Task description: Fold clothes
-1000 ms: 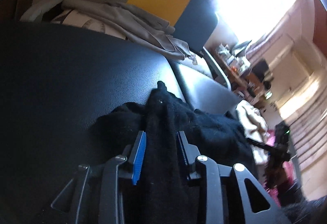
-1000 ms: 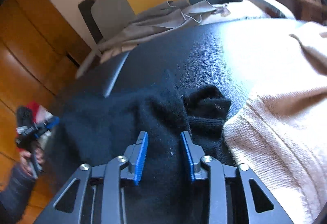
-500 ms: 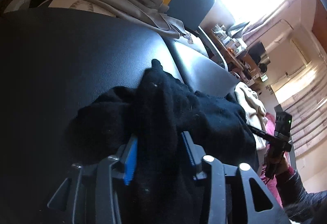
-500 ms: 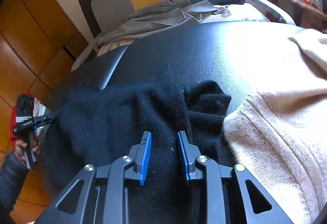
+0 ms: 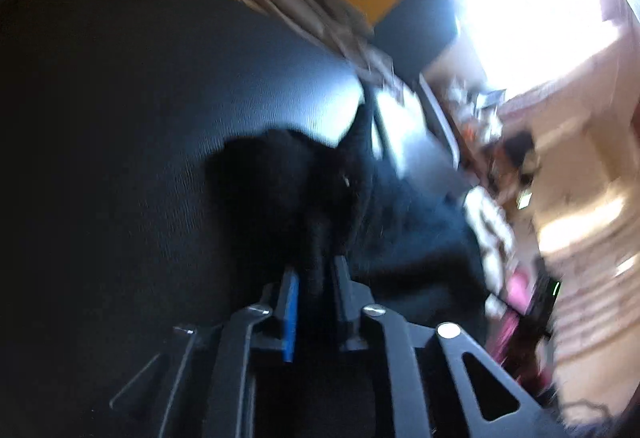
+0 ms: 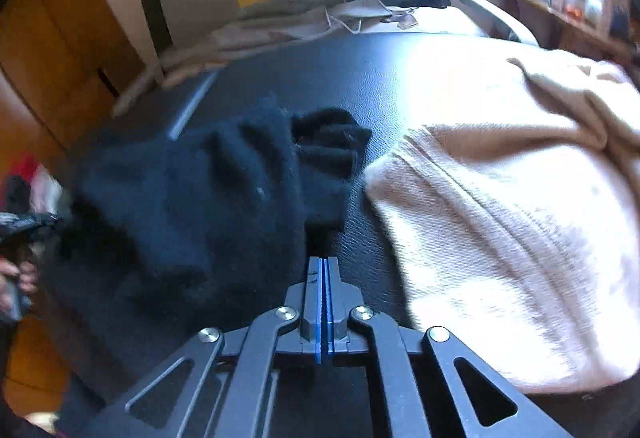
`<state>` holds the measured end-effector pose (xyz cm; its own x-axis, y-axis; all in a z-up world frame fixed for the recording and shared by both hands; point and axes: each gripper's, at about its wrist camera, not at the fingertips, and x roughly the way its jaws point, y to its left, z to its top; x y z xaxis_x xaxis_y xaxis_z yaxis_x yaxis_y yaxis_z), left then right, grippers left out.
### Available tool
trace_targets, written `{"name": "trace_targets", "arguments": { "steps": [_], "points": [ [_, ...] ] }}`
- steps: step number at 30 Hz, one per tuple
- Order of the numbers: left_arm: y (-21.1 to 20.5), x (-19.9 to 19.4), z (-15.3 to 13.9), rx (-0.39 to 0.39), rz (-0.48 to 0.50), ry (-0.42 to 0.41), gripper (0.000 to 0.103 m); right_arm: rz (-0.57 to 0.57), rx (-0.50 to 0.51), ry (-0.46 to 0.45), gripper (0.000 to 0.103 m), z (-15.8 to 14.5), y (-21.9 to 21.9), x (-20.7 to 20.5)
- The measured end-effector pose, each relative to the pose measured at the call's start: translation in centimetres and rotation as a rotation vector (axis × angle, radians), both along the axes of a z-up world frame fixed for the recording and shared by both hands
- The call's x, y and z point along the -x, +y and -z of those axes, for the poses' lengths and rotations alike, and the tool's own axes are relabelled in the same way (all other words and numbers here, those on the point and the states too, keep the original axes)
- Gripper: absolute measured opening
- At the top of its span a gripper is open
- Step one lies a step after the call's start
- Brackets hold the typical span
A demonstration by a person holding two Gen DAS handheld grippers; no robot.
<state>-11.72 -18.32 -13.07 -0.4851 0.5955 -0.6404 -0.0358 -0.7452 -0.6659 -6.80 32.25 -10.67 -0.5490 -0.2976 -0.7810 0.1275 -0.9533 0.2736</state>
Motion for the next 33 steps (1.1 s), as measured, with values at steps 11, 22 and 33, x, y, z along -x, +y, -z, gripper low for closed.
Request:
{"name": "trace_targets", "arguments": {
  "steps": [11,22,33],
  "points": [
    [2.0,3.2,-2.1,0.075,0.051,0.076,0.022,-0.17,-0.024,0.053,0.059,-1.9,-4.0,6.0],
    [4.3,3.3,-4.5,0.139,0.161,0.197,0.005,-0.134,-0.042,0.067,0.005,-4.4,-3.8,4.9],
    [0.8,4.2,-0.6,0.143,-0.005,0.041,0.017,-0.038,-0.048,-0.009,0.033,-0.6,-1.3,4.5]
  ]
}}
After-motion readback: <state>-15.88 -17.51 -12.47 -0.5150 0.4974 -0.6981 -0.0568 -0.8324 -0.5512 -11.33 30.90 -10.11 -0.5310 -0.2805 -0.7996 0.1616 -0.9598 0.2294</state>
